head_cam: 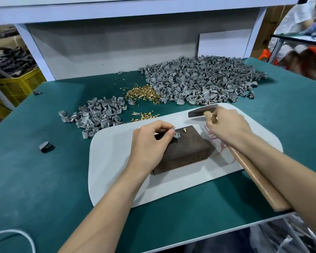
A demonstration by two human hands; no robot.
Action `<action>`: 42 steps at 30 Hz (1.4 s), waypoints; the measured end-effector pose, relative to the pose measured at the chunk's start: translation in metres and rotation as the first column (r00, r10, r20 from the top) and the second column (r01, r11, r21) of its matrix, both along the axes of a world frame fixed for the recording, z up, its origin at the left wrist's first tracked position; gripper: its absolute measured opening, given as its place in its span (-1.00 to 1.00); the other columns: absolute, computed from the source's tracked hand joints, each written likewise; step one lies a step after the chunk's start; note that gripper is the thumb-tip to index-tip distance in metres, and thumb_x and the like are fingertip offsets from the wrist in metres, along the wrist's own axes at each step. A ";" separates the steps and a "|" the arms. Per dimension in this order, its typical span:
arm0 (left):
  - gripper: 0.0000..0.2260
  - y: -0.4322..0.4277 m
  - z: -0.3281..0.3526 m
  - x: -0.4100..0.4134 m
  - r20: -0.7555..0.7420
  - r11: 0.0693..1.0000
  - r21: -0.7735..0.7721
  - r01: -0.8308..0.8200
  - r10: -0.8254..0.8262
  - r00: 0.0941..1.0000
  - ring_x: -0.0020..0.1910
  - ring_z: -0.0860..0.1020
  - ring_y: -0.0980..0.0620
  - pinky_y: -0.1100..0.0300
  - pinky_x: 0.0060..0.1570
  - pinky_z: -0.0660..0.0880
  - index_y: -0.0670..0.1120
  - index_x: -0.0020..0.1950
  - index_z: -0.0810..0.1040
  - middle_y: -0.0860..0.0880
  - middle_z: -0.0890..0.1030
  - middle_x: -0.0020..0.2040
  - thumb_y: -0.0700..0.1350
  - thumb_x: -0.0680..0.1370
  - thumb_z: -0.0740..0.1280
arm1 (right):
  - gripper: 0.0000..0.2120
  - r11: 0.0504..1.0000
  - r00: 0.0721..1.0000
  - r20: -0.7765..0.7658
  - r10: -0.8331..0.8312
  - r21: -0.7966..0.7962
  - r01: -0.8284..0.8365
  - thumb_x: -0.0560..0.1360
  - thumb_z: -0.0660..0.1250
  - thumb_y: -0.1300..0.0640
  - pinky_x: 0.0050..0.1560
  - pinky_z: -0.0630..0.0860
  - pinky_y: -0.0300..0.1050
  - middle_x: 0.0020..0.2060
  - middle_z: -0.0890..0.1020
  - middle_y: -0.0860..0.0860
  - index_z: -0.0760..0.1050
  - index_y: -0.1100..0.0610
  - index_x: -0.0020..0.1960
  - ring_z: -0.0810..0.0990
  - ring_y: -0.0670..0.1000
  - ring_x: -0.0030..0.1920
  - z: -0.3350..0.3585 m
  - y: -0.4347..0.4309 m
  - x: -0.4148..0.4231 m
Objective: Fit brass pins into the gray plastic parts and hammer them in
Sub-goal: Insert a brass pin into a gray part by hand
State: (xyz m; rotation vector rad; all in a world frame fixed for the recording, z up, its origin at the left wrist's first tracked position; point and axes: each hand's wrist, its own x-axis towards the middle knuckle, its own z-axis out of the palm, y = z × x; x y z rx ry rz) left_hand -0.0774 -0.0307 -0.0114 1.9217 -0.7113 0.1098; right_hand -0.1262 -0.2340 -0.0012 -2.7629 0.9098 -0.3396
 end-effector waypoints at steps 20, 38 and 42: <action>-0.89 -0.001 -0.002 0.002 -0.058 0.975 -0.197 -0.103 0.093 0.994 -0.19 0.61 0.20 0.34 -0.07 0.52 -0.04 -0.08 0.61 0.10 0.65 -0.21 -0.25 0.47 0.41 | -0.96 0.777 0.773 0.082 0.629 -0.045 -0.628 0.55 0.27 0.14 0.07 0.43 0.07 -0.08 0.47 0.01 0.45 0.06 -0.08 0.50 0.08 0.00 0.020 0.045 0.014; -0.93 0.001 0.001 -0.003 0.026 0.992 -0.091 -0.084 0.086 0.996 -0.37 0.62 0.18 0.36 -0.23 0.46 -0.09 -0.20 0.60 -0.02 0.66 -0.28 -0.18 0.44 0.47 | -0.85 0.550 0.643 0.714 0.276 0.431 -0.715 0.30 0.30 0.24 0.05 0.56 0.19 -0.24 0.65 -0.02 0.50 0.02 -0.19 0.67 0.00 -0.15 0.005 0.059 0.009; -0.94 0.001 0.003 -0.003 0.029 0.989 -0.098 -0.113 0.116 0.993 -0.45 0.53 0.27 0.48 -0.29 0.35 -0.07 -0.22 0.63 0.06 0.64 -0.34 -0.16 0.45 0.47 | -0.81 0.582 0.598 0.733 0.325 0.343 -0.737 0.34 0.27 0.26 0.04 0.57 0.13 -0.22 0.65 -0.05 0.47 0.00 -0.14 0.65 -0.04 -0.12 0.005 0.065 0.004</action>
